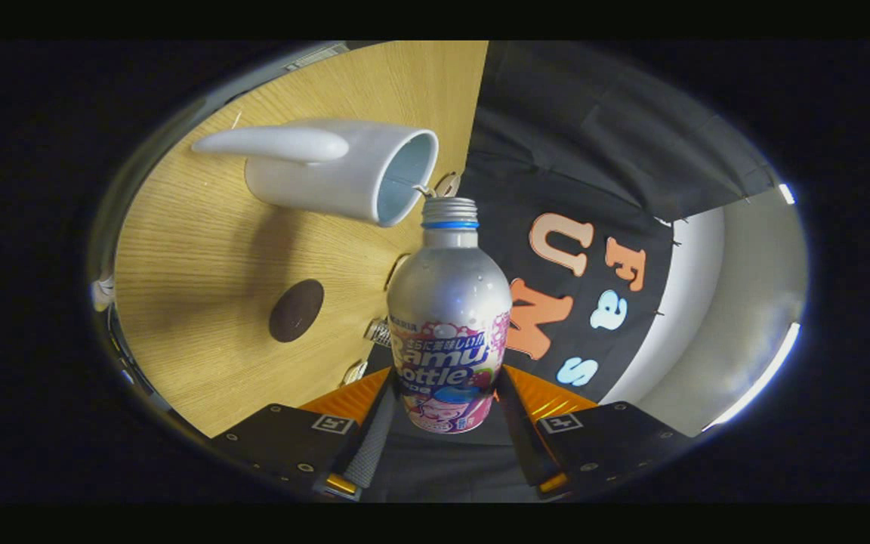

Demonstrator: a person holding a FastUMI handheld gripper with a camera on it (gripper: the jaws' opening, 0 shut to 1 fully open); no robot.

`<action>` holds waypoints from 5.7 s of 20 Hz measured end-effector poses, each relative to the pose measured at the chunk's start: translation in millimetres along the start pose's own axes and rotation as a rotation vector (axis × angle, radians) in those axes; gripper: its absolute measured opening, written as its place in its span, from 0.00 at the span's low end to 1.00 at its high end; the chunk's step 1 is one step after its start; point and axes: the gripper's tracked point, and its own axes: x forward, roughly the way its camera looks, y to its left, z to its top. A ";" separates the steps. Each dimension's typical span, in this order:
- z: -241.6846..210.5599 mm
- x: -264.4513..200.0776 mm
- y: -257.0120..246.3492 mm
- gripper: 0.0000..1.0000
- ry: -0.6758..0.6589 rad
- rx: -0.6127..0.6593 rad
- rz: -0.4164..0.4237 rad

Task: Take the bottle from table, then pour the juice into the cup, finally place the bottle on the coaster

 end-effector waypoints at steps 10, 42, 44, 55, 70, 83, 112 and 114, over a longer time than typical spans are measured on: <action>3.9 -1.2 -2.5 0.74 -0.020 -0.042 0.015; 13.5 4.2 -23.8 0.74 -0.056 -0.164 0.050; 13.6 4.5 -26.0 0.74 -0.058 -0.176 0.055; 18.4 1.4 -31.9 0.74 -0.057 -0.203 0.086; 14.1 1.7 -25.4 0.74 -0.033 -0.087 0.113; 3.6 21.5 31.4 0.74 0.059 0.913 0.291; -5.1 50.0 84.4 0.97 0.079 1.857 0.375; -16.6 34.1 81.3 0.98 0.076 1.888 0.360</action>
